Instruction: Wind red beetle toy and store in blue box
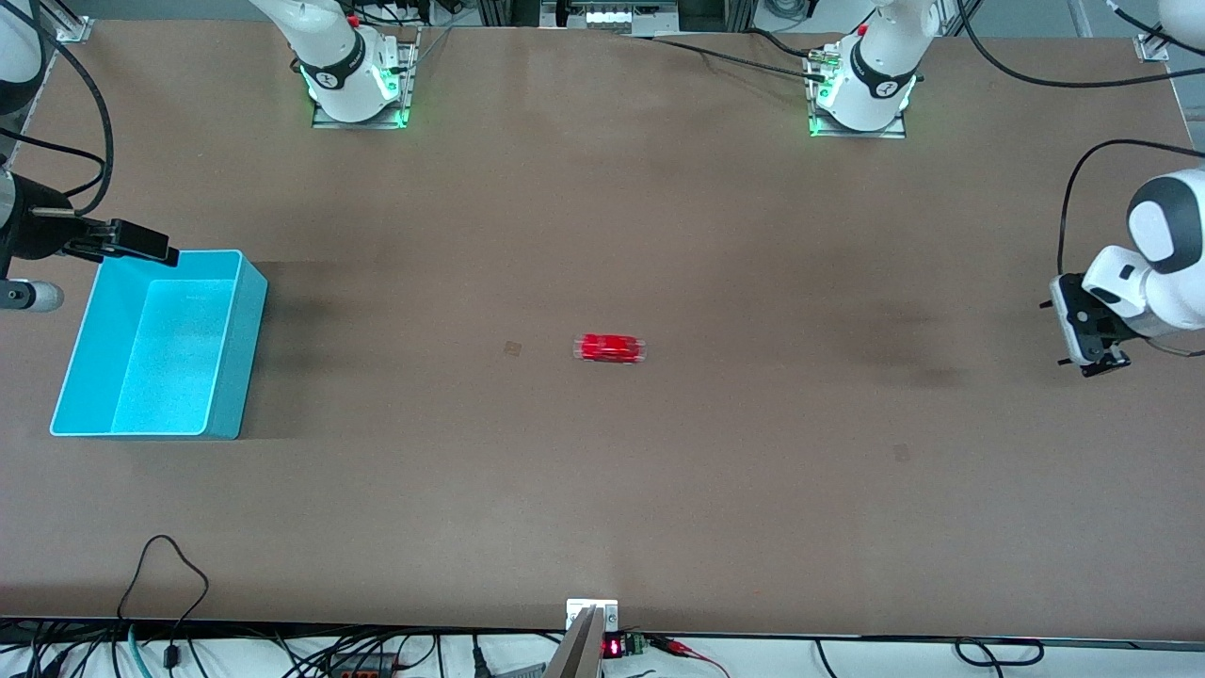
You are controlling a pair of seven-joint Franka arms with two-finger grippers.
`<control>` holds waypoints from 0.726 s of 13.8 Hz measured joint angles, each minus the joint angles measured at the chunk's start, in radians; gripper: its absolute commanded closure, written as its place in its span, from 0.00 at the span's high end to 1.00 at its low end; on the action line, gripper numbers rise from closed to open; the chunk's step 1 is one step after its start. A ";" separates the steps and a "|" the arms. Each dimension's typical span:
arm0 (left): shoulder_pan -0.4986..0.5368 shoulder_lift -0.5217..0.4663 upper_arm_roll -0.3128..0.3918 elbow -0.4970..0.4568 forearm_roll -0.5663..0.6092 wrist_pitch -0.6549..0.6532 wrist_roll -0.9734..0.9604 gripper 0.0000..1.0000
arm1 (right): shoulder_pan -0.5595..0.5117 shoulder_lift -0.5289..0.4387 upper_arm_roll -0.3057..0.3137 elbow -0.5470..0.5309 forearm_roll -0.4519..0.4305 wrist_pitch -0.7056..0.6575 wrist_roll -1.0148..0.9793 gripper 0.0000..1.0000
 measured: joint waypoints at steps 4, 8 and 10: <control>-0.001 -0.062 -0.015 0.001 0.000 -0.090 -0.128 1.00 | 0.000 0.000 0.000 -0.001 0.000 -0.003 0.000 1.00; -0.002 -0.114 -0.070 0.076 0.000 -0.263 -0.307 1.00 | 0.000 0.000 0.000 -0.002 0.000 -0.003 0.000 1.00; -0.003 -0.122 -0.099 0.141 0.000 -0.345 -0.398 1.00 | 0.000 0.000 0.000 -0.002 0.000 -0.004 0.000 1.00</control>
